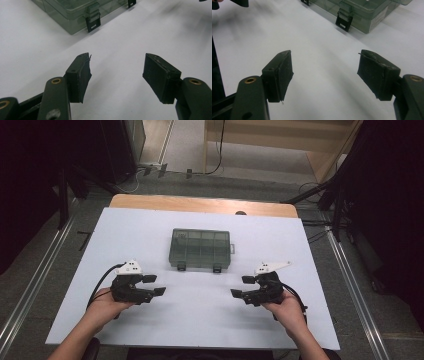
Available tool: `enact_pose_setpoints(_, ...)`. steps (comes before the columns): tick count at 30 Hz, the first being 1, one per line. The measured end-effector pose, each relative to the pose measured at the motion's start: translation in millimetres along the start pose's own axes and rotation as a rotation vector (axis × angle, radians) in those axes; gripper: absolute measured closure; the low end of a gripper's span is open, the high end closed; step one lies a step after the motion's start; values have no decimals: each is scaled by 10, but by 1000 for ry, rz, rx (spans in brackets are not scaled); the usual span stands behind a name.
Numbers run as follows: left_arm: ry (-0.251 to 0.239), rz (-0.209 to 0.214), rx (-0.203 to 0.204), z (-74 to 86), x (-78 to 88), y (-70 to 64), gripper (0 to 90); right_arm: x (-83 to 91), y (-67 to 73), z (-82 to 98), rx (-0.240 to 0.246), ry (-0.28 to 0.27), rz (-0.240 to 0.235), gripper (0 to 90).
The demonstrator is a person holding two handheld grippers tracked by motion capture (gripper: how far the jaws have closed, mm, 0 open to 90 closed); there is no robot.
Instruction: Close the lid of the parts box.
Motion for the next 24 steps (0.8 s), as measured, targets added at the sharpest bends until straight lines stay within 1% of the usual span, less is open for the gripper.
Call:
enact_pose_setpoints(1, 2, 1, 0, 9, 8, -1, 381, 16, 5, 7, -1, -3, 0, 291)
enact_pose_setpoints(3, 6, 5, 2, 29, 20, -4, 323, 56, 11, 24, 5, -10, -2, 289)
enact_pose_setpoints(7, 12, 1, -1, 67, 61, -7, 323, 110, 16, 55, 10, -7, -4, 278)
enact_pose_setpoints(16, 11, -7, -2, 130, 147, 14, 323, 147, -20, 73, 15, -11, -2, 274)
enact_pose_setpoints(24, 7, -12, 2, 131, 153, 44, 323, 146, -68, 103, 33, -2, 5, 274)
Point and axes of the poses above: each handheld gripper's, and its own axes: x roughly backward along the jaws, z roughly out of its underside, y roughly to its left, the point moved 6 cm from there along -x, roughly forward along the jaws, and after that the axes turned 13 degrees about -y, right-handed, at the moved point
